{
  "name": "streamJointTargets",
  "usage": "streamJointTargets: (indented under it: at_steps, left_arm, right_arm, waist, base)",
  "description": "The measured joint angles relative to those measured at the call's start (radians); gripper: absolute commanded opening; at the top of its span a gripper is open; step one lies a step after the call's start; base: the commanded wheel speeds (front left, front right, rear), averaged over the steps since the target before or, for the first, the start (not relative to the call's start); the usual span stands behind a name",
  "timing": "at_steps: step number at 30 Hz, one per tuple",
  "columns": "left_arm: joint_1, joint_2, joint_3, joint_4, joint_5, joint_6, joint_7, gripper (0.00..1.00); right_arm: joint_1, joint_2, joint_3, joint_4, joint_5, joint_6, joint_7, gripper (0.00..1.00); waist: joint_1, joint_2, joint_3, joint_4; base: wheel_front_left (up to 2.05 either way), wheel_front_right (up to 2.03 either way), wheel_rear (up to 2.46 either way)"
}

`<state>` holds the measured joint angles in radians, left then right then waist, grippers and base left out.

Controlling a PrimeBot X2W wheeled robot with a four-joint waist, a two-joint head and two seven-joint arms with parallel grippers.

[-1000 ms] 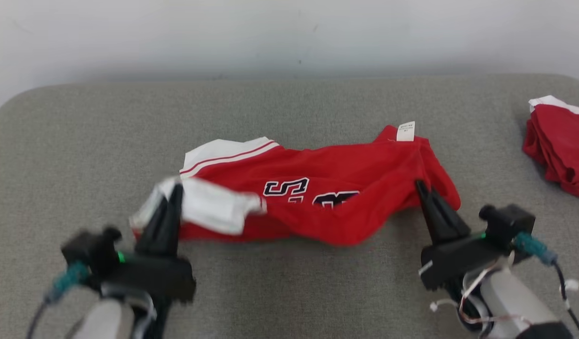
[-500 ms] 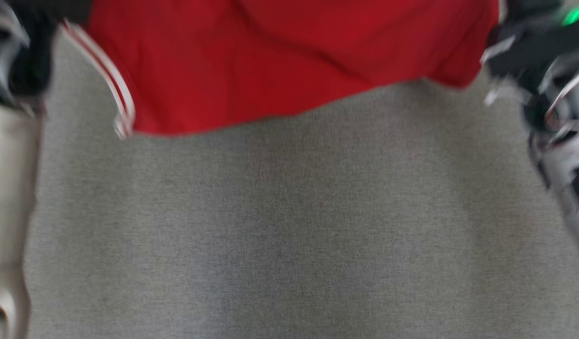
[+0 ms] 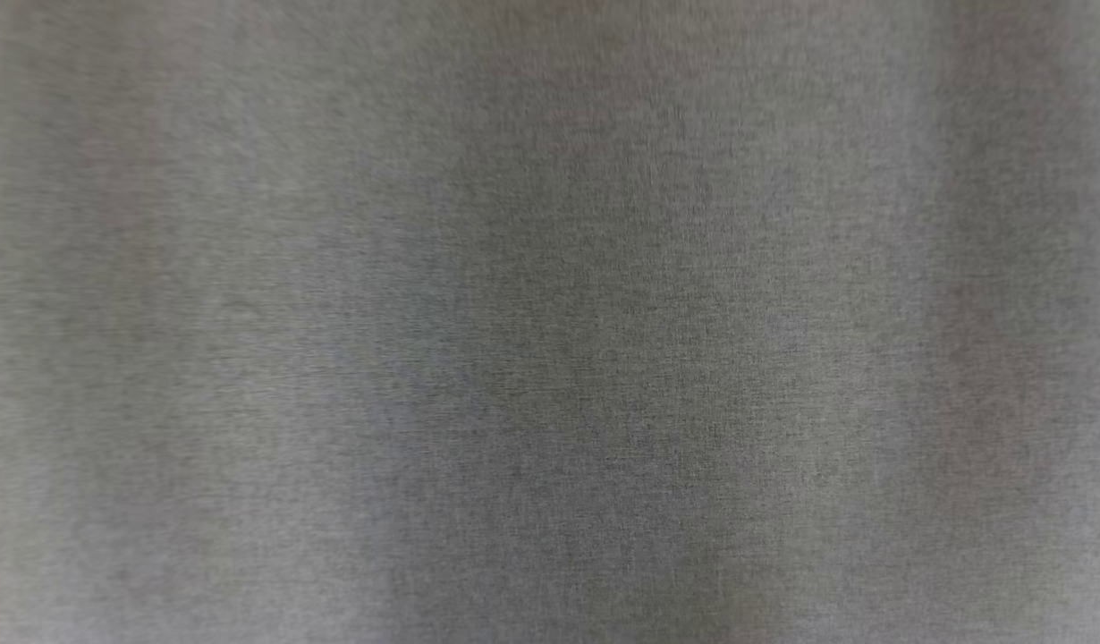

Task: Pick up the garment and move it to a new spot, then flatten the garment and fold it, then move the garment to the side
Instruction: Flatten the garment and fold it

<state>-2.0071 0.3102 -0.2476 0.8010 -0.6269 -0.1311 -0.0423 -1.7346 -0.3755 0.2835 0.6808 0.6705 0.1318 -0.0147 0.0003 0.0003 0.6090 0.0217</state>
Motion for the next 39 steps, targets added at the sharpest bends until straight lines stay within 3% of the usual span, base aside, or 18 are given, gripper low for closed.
streamJointTargets:
  at_steps: [7,16,39]
  left_arm:
    - [-0.185,-0.007,-0.02,0.132,0.02,0.007,-0.006,0.0]
    - [-0.22,-0.008,-0.058,0.247,0.022,0.002,-0.03,0.0]
    - [-0.2,0.01,-0.203,0.273,-0.05,0.0,-0.082,0.0]
  right_arm:
    - [-0.198,0.017,0.018,0.17,-0.042,0.0,-0.007,0.0]
    - [-0.26,0.046,0.066,0.292,-0.048,0.0,-0.047,0.0]
    - [-0.318,0.033,0.254,0.38,-0.005,0.0,-0.11,0.0]
  waist:
    - [-0.0002,0.0,0.062,-0.024]
    - [-0.0002,-0.0001,0.098,-0.049]
    - [-0.0003,-0.0003,0.114,-0.069]
  base:
    - [0.0,0.0,0.0]
    - [0.0,0.0,0.0]
    - [0.0,0.0,0.0]
